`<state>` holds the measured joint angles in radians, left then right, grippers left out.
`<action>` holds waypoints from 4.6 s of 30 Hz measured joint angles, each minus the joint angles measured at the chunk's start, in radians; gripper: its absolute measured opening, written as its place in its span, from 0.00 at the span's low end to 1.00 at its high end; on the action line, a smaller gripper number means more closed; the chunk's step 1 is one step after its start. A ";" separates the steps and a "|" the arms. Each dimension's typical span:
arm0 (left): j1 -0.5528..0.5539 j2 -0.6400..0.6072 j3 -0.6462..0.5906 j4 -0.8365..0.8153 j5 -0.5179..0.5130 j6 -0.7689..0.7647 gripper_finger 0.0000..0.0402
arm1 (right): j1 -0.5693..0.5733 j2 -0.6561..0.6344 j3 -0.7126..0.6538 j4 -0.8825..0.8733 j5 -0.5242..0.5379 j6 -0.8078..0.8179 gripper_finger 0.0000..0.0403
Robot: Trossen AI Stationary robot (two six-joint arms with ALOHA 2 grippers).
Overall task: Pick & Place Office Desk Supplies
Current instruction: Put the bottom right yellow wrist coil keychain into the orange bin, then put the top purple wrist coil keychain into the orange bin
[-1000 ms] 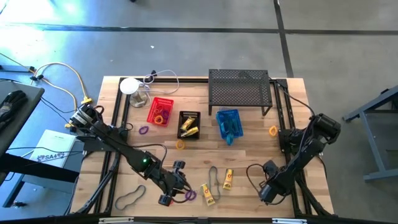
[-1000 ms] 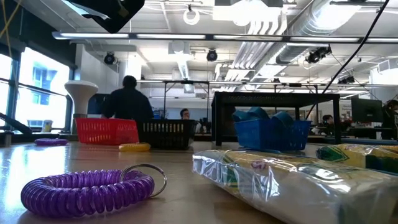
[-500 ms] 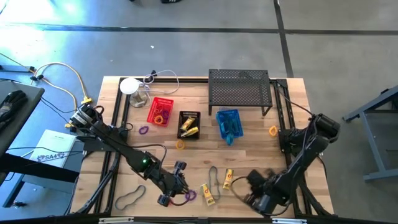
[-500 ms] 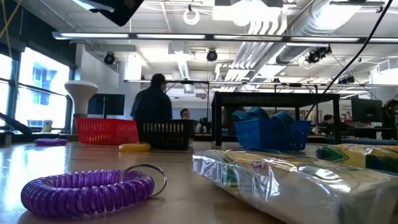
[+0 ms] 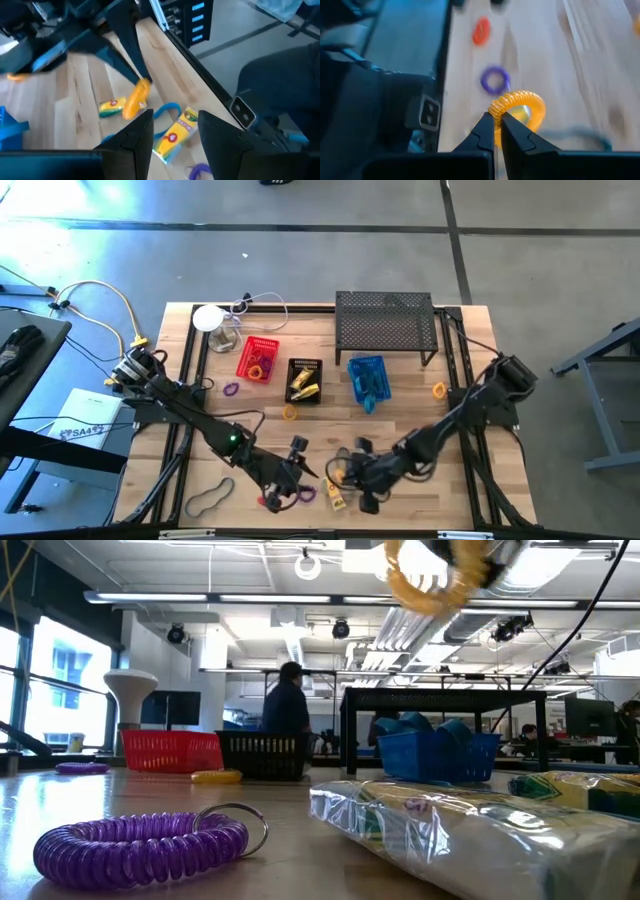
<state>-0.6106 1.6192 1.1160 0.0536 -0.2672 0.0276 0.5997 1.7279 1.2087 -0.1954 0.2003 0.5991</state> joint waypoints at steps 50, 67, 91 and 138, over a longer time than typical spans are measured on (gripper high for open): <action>0.116 0.066 0.000 0.008 0.179 -0.134 0.33 | -0.142 -0.002 0.002 0.107 -0.176 -0.446 0.01; 0.114 0.066 0.000 -0.020 0.176 -0.133 0.04 | -0.117 0.007 0.002 0.093 -0.176 -0.098 0.30; 0.122 -0.252 0.003 -1.012 0.074 -0.799 0.04 | 0.060 0.085 0.001 -0.460 0.357 0.692 0.52; 1.018 -0.186 0.001 -1.244 0.284 -0.600 0.27 | -0.105 0.085 0.001 -0.443 0.854 0.208 0.51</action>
<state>0.4074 1.4331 1.1168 -1.1908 0.0167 -0.5727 0.4946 1.8133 1.2098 -0.6380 1.0548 0.8074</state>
